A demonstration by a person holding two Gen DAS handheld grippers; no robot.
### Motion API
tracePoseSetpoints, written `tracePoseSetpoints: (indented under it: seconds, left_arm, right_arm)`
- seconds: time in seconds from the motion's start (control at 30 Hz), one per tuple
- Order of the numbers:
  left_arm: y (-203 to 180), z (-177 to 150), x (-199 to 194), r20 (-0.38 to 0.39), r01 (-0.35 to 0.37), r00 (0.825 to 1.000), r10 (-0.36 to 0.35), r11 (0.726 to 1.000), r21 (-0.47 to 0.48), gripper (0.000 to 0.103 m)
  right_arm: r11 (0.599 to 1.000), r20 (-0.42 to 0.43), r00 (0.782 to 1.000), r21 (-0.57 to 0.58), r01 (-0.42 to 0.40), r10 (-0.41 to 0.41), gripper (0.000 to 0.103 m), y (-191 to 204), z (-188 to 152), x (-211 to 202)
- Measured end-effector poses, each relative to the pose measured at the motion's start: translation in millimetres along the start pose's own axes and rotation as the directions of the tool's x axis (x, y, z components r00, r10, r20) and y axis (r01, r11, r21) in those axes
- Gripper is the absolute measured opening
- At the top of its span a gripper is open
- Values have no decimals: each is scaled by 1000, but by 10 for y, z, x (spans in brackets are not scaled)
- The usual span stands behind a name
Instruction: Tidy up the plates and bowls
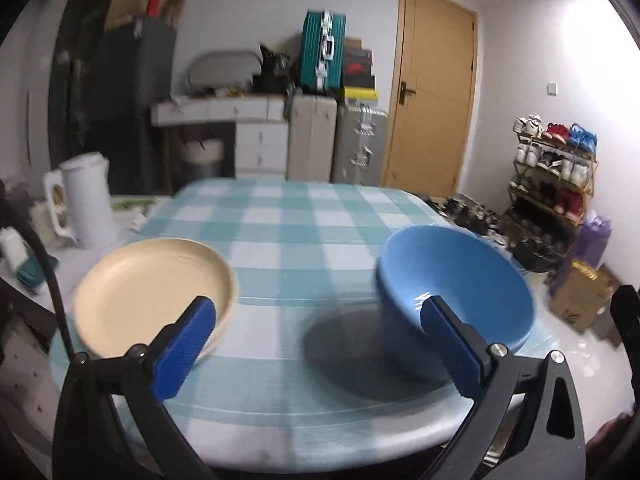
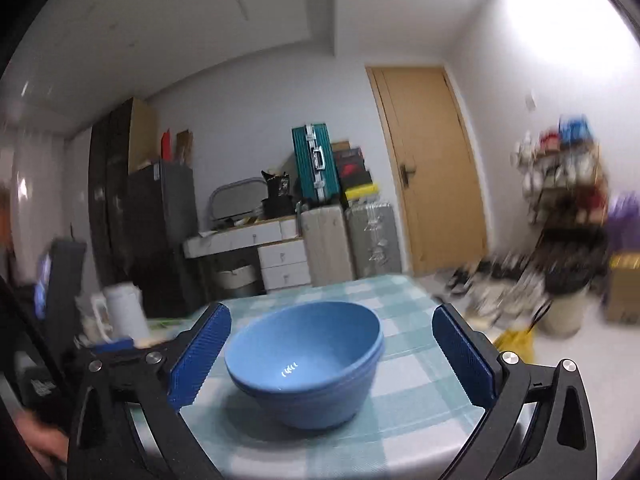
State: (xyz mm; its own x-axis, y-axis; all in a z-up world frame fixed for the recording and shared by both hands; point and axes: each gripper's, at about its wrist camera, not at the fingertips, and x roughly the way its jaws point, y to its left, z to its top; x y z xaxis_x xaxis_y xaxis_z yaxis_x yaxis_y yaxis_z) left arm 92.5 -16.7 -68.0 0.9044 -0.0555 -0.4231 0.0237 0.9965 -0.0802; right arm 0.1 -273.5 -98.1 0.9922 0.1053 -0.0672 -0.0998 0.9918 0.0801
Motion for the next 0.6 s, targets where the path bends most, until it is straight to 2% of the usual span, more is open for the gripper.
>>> tracePoseSetpoints:
  seconds: [0.1, 0.2, 0.3, 0.37, 0.47, 0.6]
  left_arm:
    - [68, -276, -47, 69, -61, 996, 55, 995, 85, 103]
    - [185, -501, -145, 130, -15, 991, 2, 995, 100, 103]
    - [282, -738, -222, 208, -43, 978, 20, 993, 111, 103]
    - [364, -845, -199, 187, -47, 982, 29, 995, 90, 103]
    - [489, -807, -137, 170, -39, 985, 35, 999, 24, 103]
    - [517, -842, -2, 97, -33, 995, 32, 999, 8, 103]
  right_arm:
    - [995, -21, 999, -89, 48, -50, 103, 138, -271, -28]
    - [993, -20, 997, -94, 70, -72, 103, 157, -347, -59]
    - [995, -33, 998, -87, 55, -58, 103, 179, -380, -20]
    - [994, -52, 997, -98, 50, -56, 103, 196, -430, 25]
    - [993, -56, 997, -111, 44, -50, 103, 226, -458, 55]
    - [990, -84, 996, -138, 31, -43, 103, 259, -472, 169]
